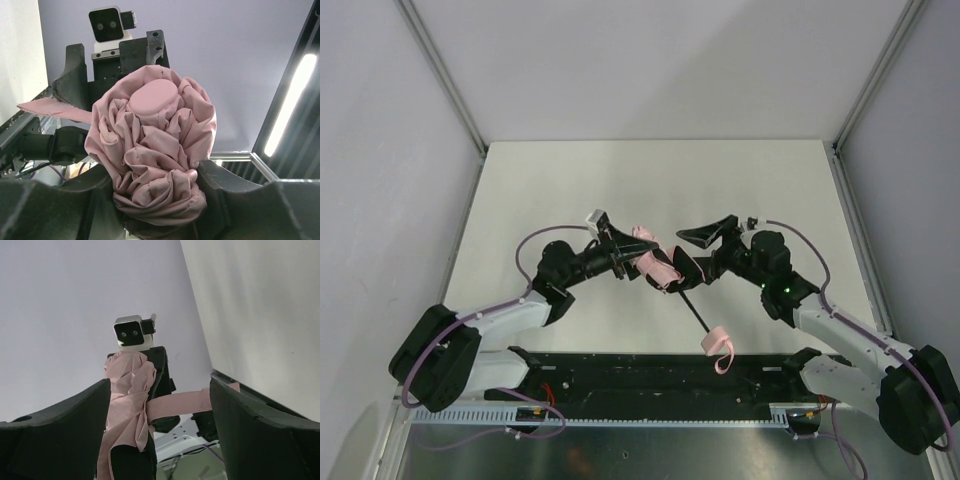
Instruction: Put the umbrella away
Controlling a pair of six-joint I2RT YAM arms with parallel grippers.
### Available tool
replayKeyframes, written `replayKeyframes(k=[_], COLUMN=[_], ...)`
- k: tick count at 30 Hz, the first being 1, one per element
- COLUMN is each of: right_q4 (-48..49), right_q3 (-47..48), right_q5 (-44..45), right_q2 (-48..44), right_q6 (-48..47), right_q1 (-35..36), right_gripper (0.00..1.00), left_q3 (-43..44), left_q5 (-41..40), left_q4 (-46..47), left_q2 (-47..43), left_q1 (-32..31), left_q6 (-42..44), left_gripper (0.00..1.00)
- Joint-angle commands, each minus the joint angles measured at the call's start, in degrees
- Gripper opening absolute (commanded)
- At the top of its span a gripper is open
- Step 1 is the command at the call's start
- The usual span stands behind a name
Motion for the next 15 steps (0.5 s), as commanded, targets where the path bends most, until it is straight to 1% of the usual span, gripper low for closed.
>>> replayKeyframes(k=[1, 5, 9, 11, 15], right_q4=[0.39, -6.05, -13.06, -13.55, -10.51], right_q3=[-0.07, -0.07, -0.23, -1.19, -2.52], right_q5=[6.60, 9.57, 12.62, 12.57, 11.37], right_q2=[0.06, -1.46, -3.92, -4.71, -4.56], right_q6=[9.44, 8.93, 6.58, 6.80, 8.87], right_q1=[3.15, 5.07, 5.30, 5.40, 6.68], right_gripper=[0.81, 0.79, 0.80, 0.81, 0.81], left_q3=[1.37, 2.71, 2.86, 3.05, 3.41], left_q5=[-2.23, -1.64, -1.69, -1.43, -1.23], left_q4=[0.24, -0.46, -0.91, -1.06, -1.37], left_q2=[-2.95, -2.48, -2.66, -2.69, -2.85], left_q1=[-0.61, -0.64, -0.67, -0.74, -0.84], left_q6=[-3.95, -3.02, -2.86, -2.76, -2.47], left_gripper=[0.00, 0.00, 0.00, 0.00, 0.00])
